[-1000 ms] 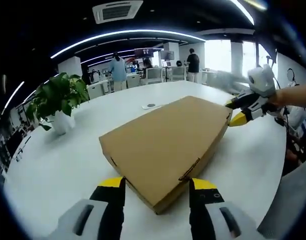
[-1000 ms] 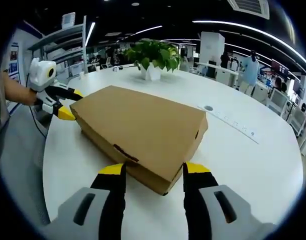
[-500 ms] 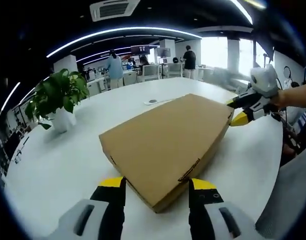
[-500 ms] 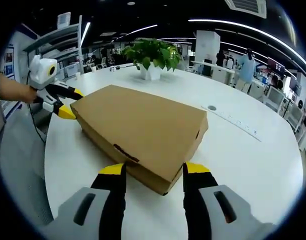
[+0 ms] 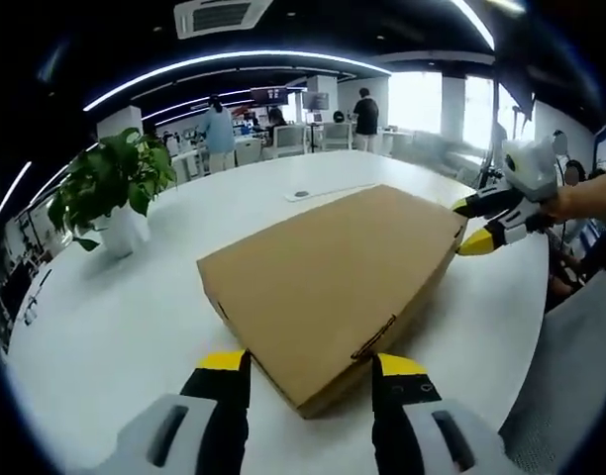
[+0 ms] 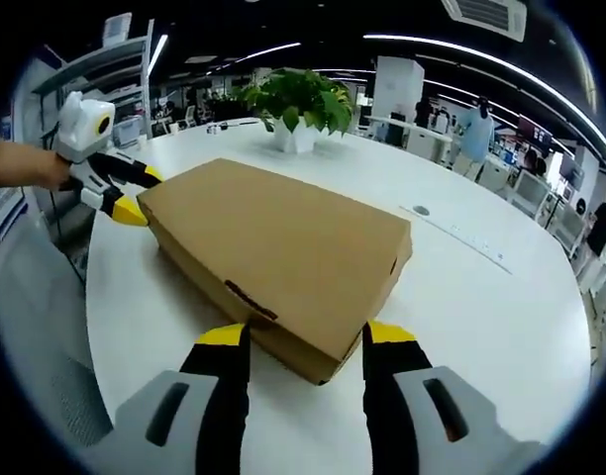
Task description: Operate the shoe box by opening the lid, removing the specified soft item, and placing it in the target area until the item is outside and the box remains undamaged.
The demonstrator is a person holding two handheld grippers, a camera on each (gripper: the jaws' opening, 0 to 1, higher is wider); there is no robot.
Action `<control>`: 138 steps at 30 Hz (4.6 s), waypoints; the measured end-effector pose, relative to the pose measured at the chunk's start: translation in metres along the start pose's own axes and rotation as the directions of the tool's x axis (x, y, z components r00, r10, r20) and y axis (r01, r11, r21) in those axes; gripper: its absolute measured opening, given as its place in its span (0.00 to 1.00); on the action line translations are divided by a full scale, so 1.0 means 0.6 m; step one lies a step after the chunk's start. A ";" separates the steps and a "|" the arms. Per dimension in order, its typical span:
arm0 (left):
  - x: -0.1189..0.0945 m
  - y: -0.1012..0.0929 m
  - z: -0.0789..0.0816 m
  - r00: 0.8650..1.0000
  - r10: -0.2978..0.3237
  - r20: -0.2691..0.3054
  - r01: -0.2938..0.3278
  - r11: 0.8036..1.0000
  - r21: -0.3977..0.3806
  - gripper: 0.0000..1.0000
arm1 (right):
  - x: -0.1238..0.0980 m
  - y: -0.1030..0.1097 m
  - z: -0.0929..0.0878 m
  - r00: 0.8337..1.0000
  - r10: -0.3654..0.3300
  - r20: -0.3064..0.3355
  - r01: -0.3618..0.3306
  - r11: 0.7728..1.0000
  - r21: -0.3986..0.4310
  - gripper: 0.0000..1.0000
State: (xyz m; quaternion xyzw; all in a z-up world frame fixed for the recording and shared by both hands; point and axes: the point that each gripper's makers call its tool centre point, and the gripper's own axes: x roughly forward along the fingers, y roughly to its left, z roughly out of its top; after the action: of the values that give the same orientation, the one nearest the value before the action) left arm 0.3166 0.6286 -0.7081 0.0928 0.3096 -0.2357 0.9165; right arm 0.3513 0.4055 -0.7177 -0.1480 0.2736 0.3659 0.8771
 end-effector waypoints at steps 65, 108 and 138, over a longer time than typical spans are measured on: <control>-0.115 0.031 -0.049 0.994 -0.095 -0.060 0.098 0.993 0.064 0.50 | -0.063 0.156 0.013 0.999 0.010 0.031 -0.012 0.997 0.072 0.36; -0.139 0.119 0.124 0.981 0.050 0.187 -0.064 0.996 0.069 0.24 | -0.095 0.058 0.188 0.968 -0.068 0.242 0.062 0.998 0.032 0.31; -0.109 0.182 0.176 0.962 0.130 0.241 -0.139 0.990 0.018 0.05 | -0.039 -0.012 0.132 0.982 -0.150 0.113 0.152 0.988 -0.013 0.07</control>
State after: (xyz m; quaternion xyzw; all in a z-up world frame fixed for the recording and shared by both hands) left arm 0.3798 0.7151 -0.5821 0.1003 0.1857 -0.1876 0.9593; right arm 0.3724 0.4239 -0.6398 -0.1570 0.2081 0.3090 0.9147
